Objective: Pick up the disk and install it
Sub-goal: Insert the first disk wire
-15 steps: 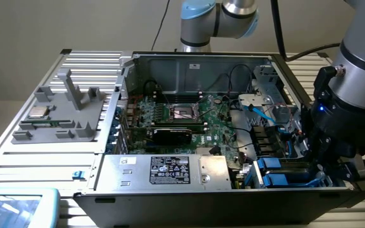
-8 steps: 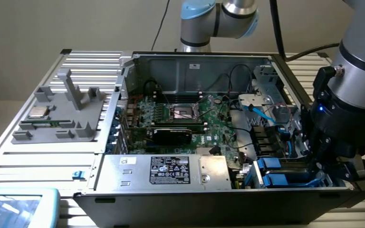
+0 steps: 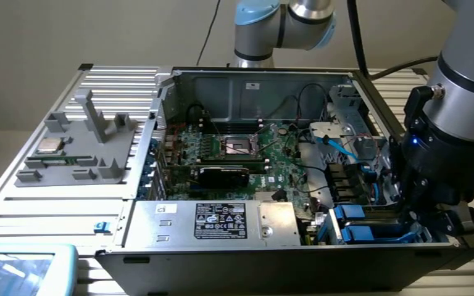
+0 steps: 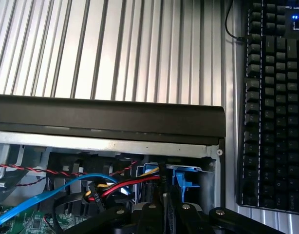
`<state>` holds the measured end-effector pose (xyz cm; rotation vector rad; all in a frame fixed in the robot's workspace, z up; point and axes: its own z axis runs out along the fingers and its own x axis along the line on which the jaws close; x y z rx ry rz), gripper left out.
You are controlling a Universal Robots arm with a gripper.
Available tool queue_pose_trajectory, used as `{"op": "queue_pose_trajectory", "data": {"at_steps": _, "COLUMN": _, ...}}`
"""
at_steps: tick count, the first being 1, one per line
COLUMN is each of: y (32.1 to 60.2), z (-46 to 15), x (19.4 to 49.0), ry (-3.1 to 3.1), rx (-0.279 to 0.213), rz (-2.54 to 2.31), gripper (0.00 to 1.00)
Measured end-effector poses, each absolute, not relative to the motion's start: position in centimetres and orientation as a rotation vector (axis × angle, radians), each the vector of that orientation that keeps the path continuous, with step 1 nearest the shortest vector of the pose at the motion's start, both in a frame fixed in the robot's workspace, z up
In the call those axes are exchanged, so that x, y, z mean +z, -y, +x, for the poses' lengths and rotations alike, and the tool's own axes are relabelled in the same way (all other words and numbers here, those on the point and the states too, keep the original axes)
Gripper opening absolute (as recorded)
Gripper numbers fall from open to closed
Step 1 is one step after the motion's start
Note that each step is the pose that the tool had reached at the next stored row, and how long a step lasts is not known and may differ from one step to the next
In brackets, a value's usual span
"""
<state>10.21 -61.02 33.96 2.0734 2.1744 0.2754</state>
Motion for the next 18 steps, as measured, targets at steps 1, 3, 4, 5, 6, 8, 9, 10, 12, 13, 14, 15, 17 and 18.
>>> {"op": "queue_pose_trajectory", "data": {"at_steps": 1, "y": 61.00, "z": 10.14, "x": 33.97, "ry": -2.175, "rx": 0.274, "rz": 2.074, "gripper": 0.16}}
{"op": "queue_pose_trajectory", "data": {"at_steps": 3, "y": 60.96, "z": 9.97, "x": 33.96, "ry": -2.180, "rx": 0.266, "rz": 2.079, "gripper": 0.16}}
{"op": "queue_pose_trajectory", "data": {"at_steps": 4, "y": 60.93, "z": 9.84, "x": 33.96, "ry": -2.184, "rx": 0.259, "rz": 2.083, "gripper": 0.16}}
{"op": "queue_pose_trajectory", "data": {"at_steps": 5, "y": 60.89, "z": 9.70, "x": 33.97, "ry": -2.189, "rx": 0.250, "rz": 2.088, "gripper": 0.16}}
{"op": "queue_pose_trajectory", "data": {"at_steps": 6, "y": 60.85, "z": 9.56, "x": 33.96, "ry": -2.194, "rx": 0.242, "rz": 2.093, "gripper": 0.16}}
{"op": "queue_pose_trajectory", "data": {"at_steps": 8, "y": 60.80, "z": 9.34, "x": 33.96, "ry": -2.203, "rx": 0.224, "rz": 2.104, "gripper": 0.16}}
{"op": "queue_pose_trajectory", "data": {"at_steps": 9, "y": 60.80, "z": 9.26, "x": 33.96, "ry": -2.208, "rx": 0.215, "rz": 2.110, "gripper": 0.16}}
{"op": "queue_pose_trajectory", "data": {"at_steps": 10, "y": 60.79, "z": 9.19, "x": 33.96, "ry": -2.212, "rx": 0.205, "rz": 2.116, "gripper": 0.16}}
{"op": "queue_pose_trajectory", "data": {"at_steps": 12, "y": 60.79, "z": 9.18, "x": 33.96, "ry": -2.214, "rx": 0.199, "rz": 2.120, "gripper": 0.16}}
{"op": "queue_pose_trajectory", "data": {"at_steps": 13, "y": 60.79, "z": 9.18, "x": 33.96, "ry": -2.214, "rx": 0.199, "rz": 2.120, "gripper": 0.16}}
{"op": "queue_pose_trajectory", "data": {"at_steps": 14, "y": 60.79, "z": 9.18, "x": 33.96, "ry": -2.214, "rx": 0.199, "rz": 2.120, "gripper": 0.16}}
{"op": "queue_pose_trajectory", "data": {"at_steps": 15, "y": 60.78, "z": 9.17, "x": 33.96, "ry": -2.212, "rx": 0.198, "rz": 2.123, "gripper": 0.16}}
{"op": "queue_pose_trajectory", "data": {"at_steps": 17, "y": 60.78, "z": 9.18, "x": 33.96, "ry": -2.202, "rx": 0.193, "rz": 2.137, "gripper": 0.16}}
{"op": "queue_pose_trajectory", "data": {"at_steps": 18, "y": 60.78, "z": 9.18, "x": 33.96, "ry": -2.194, "rx": 0.189, "rz": 2.148, "gripper": 0.16}}
